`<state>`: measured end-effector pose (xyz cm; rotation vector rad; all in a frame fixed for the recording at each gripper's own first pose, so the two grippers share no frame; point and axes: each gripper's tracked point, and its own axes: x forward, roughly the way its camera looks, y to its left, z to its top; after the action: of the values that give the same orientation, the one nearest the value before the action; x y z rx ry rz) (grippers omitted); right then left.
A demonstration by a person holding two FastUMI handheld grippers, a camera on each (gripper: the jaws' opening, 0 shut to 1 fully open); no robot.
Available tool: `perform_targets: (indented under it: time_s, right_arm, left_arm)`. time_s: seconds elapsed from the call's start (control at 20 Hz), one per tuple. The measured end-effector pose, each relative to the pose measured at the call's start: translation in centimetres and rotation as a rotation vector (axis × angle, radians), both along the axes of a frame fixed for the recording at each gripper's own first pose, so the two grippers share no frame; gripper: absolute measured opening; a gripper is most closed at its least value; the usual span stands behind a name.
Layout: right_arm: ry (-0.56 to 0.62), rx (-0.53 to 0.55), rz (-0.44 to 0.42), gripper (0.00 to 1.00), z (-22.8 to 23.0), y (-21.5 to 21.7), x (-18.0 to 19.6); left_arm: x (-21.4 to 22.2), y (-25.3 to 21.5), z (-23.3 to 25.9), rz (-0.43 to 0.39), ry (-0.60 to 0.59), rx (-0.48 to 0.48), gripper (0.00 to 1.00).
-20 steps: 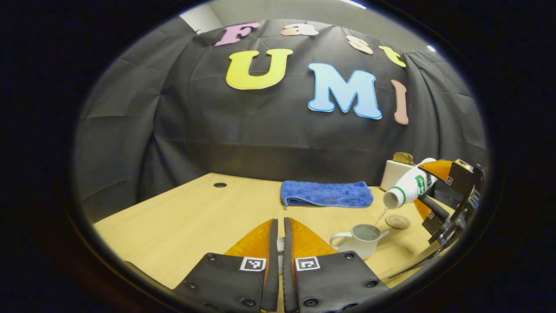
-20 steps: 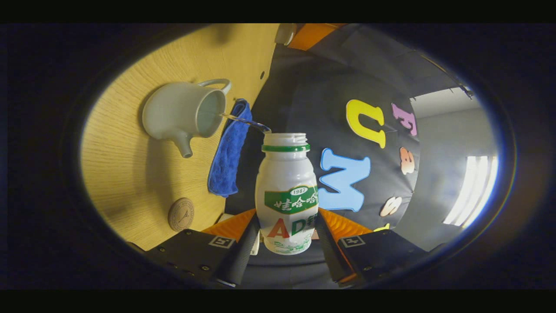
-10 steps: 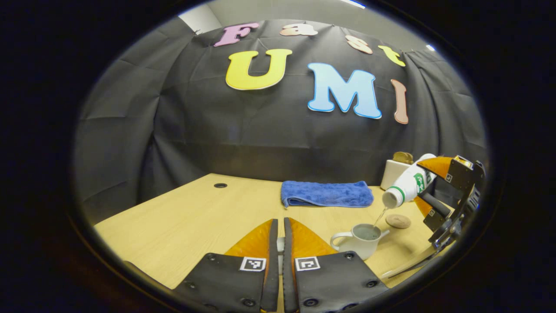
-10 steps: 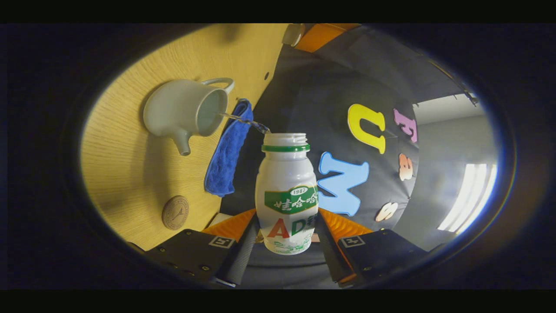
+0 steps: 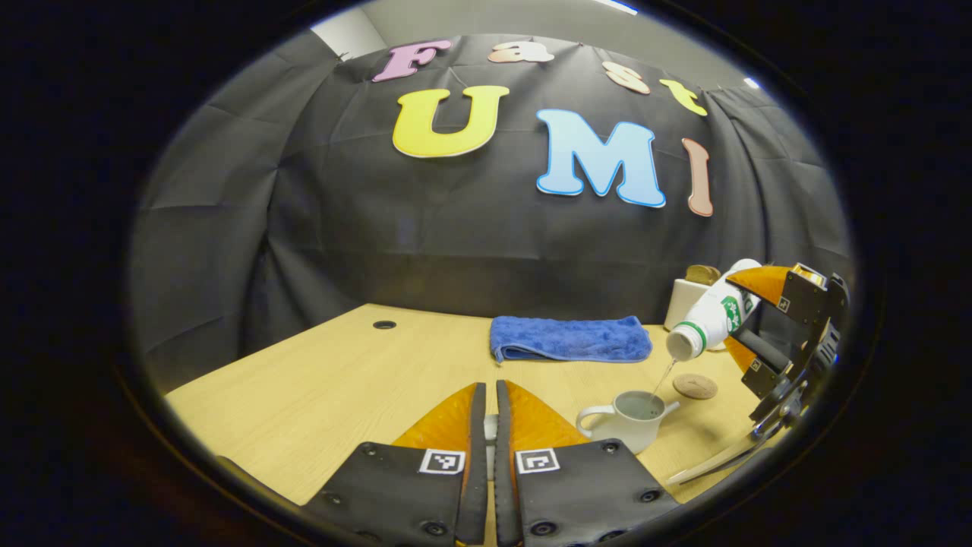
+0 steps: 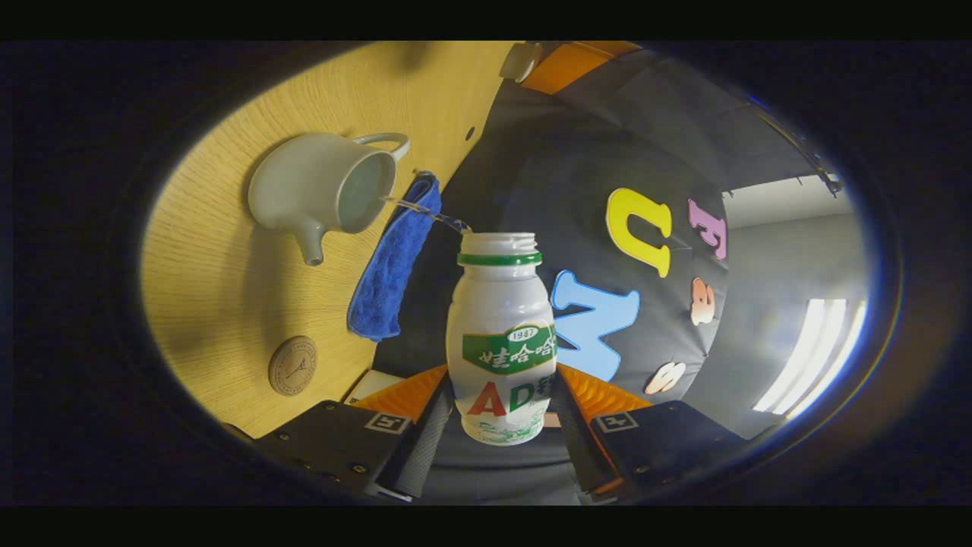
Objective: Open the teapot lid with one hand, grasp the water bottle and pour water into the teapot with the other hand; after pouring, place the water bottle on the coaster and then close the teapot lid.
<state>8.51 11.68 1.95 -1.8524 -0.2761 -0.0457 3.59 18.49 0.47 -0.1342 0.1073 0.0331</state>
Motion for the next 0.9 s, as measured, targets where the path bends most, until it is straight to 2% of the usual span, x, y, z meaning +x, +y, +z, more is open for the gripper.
perform_targets:
  time_s: [0.9]
  right_arm:
    - [-0.035, -0.1, 0.039, 0.73, 1.3, 0.5, 0.5]
  left_arm:
    - [0.0, 0.4, 0.0, 0.004, -0.001, -0.01, 0.14]
